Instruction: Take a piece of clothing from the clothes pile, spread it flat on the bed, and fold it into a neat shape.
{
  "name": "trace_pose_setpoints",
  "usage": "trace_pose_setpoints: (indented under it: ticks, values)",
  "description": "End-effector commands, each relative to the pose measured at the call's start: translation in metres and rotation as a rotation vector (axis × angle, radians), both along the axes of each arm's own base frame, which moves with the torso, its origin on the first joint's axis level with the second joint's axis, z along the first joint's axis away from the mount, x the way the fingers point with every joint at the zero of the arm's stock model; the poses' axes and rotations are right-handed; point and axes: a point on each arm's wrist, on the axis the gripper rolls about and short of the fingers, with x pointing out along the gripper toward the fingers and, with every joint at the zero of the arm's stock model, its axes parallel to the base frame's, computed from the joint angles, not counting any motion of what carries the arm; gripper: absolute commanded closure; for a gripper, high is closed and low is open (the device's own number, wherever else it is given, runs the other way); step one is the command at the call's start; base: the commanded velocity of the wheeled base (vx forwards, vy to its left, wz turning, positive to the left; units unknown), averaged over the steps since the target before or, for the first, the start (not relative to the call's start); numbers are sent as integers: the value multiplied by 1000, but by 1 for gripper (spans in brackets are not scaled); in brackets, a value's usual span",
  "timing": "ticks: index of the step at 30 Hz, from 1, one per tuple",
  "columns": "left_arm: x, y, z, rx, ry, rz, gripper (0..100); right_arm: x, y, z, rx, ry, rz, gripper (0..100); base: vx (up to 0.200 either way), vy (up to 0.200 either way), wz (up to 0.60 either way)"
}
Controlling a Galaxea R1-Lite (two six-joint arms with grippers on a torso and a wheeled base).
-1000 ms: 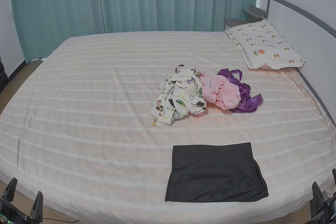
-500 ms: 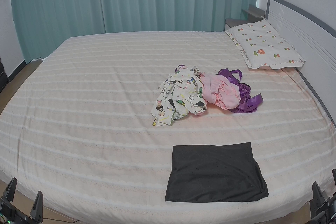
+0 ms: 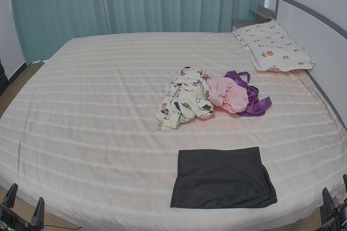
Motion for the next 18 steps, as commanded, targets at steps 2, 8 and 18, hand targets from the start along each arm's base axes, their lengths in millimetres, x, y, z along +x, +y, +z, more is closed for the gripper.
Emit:
trace_pose_setpoints:
  ticks: [2, 8, 18]
  values:
    - [1, 0, -5, -1, 17, 1, 0, 0, 0, -5, 2, 1, 1, 0, 0, 0, 0]
    - [1, 0, -5, -1, 17, 1, 0, 0, 0, -5, 6, 1, -1, 0, 0, 0, 0]
    - [1, 0, -5, -1, 18, 1, 0, 0, 0, -5, 5, 1, -1, 0, 0, 0, 0]
